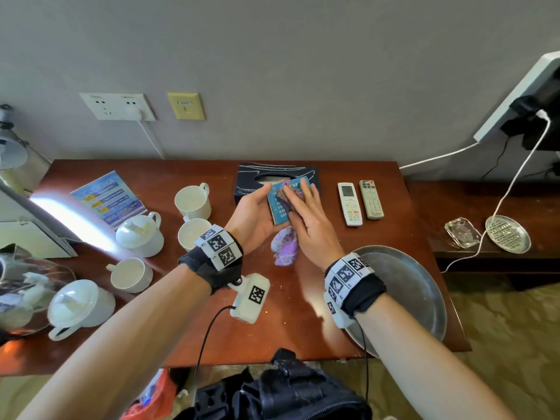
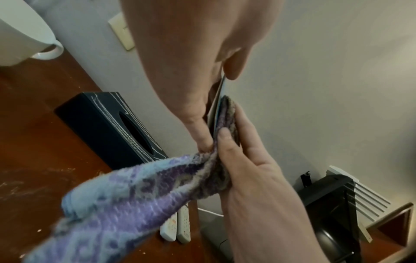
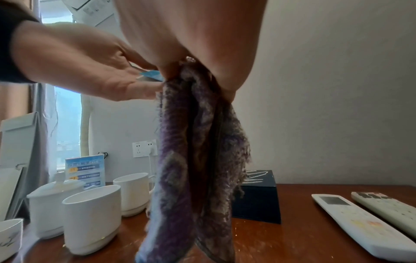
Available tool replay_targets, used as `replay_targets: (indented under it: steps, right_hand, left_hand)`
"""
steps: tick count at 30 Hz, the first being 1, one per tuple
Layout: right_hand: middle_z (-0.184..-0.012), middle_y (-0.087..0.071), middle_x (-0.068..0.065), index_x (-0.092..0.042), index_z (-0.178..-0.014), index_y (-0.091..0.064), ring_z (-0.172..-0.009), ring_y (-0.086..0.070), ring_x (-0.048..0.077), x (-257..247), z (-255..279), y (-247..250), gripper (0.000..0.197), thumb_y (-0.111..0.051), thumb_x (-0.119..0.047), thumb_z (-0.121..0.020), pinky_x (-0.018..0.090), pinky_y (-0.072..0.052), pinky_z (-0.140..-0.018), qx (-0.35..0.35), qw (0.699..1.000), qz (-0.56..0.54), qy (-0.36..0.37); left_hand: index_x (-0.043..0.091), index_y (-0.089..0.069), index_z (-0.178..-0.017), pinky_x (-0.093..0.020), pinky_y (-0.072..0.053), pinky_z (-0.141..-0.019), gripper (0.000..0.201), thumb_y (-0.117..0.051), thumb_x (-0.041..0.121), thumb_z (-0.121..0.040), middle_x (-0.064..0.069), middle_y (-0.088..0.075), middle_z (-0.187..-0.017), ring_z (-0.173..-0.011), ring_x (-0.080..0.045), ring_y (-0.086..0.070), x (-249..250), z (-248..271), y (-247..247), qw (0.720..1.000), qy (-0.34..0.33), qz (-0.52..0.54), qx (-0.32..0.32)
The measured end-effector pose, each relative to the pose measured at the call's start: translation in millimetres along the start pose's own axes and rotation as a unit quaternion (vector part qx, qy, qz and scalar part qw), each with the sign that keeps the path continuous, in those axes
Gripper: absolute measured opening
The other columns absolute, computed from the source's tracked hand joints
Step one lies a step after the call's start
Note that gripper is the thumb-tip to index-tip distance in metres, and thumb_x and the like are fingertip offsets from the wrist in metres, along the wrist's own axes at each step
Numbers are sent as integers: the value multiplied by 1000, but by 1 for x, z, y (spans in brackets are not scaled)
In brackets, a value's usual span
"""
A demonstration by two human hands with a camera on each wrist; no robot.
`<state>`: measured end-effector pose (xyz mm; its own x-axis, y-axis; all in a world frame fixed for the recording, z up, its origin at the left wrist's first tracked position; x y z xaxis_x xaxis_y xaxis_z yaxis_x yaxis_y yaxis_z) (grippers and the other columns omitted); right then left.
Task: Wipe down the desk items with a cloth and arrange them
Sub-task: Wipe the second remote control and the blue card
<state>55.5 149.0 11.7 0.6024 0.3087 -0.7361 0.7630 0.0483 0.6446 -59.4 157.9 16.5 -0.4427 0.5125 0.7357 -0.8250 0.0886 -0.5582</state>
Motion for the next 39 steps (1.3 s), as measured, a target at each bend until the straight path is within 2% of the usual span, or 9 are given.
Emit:
replay_targets:
  steps: [8,11,14,19,25,28,33,36,39]
  right_hand:
    - [-158,-37,2,-30,-148,-43,-148,-27,15,15,-5,16,45,-48,-25,-104,22,-28,-113,139,986,-23,-86]
    - [-149,-50,2,-24,-142,-53,-138,-44,14,20,-8,25,38,-48,-23,-104,13,-33,-105,189,974,-61,-113]
    - [-142,-57,2,-19,-139,-57,-131,-53,15,-1,-3,19,36,-49,-21,-104,26,-45,-105,197,979,-28,-37]
    - [-141,-57,8,-15,-137,-59,-130,-56,22,-18,7,3,41,-46,-24,-99,29,-48,-102,170,977,83,102]
    - [-135,-63,4,-21,-133,-63,-122,-60,17,16,-10,41,35,-59,-19,-98,19,-45,-99,223,973,-1,-59]
    - [-130,-66,0,-21,-131,-64,-119,-61,13,20,-6,46,34,-60,-19,-98,16,-44,-99,233,966,-49,-105]
    - [-123,-60,-16,-17,-123,-69,-109,-53,-6,9,-1,52,26,-57,-19,-100,-1,-37,-89,230,970,-50,-64]
    - [-124,-65,-7,-17,-122,-68,-113,-58,5,29,-7,74,26,-54,-16,-100,15,-43,-100,264,952,-103,-115]
    - [-113,-69,-4,-20,-110,-69,-109,-62,12,41,-9,81,22,-54,-10,-96,33,-46,-104,276,936,-177,-133]
  left_hand:
    - [15,-57,-131,-45,-44,-109,42,-29,37,-108,-14,-61,-137,-130,-28,-56,-10,5,-3,1000,7,-25,7]
    - [15,-54,-137,-41,-50,-103,43,-29,37,-108,-13,-62,-136,-127,-27,-58,-12,7,-8,1000,7,-30,-3]
    - [17,-55,-136,-40,-53,-96,44,-27,37,-109,-9,-64,-133,-120,-23,-63,-9,6,-8,999,4,-40,-7]
    - [13,-52,-141,-48,-41,-112,48,-27,38,-108,-13,-61,-138,-131,-28,-55,-5,5,6,999,6,-33,9]
    - [19,-61,-124,-35,-59,-86,38,-29,32,-109,-8,-72,-117,-104,-20,-69,-7,9,-6,999,5,-52,-12]
    - [26,-62,-120,-37,-54,-94,35,-29,32,-109,-1,-72,-116,-107,-18,-67,-9,11,-8,996,7,-84,-13]
    - [28,-60,-127,-37,-52,-96,36,-29,34,-109,-4,-68,-123,-112,-17,-66,-1,10,2,992,-15,-127,19]
    - [29,-60,-129,-47,-43,-110,37,-30,35,-109,-9,-63,-135,-127,-27,-58,2,10,11,987,-19,-157,29]
    - [30,-62,-125,-42,-47,-104,36,-30,35,-108,-9,-66,-131,-125,-27,-60,5,11,19,983,-34,-176,42]
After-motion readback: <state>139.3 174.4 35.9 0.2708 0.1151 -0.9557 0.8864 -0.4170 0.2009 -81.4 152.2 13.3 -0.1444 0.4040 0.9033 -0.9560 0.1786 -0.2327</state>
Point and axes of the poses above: each hand's wrist, its own z-axis away from the middle knuckle, its own y-axis out of the back of the hand, x = y × z, the point moved 7 cm from there along -z, towards the middle knuckle
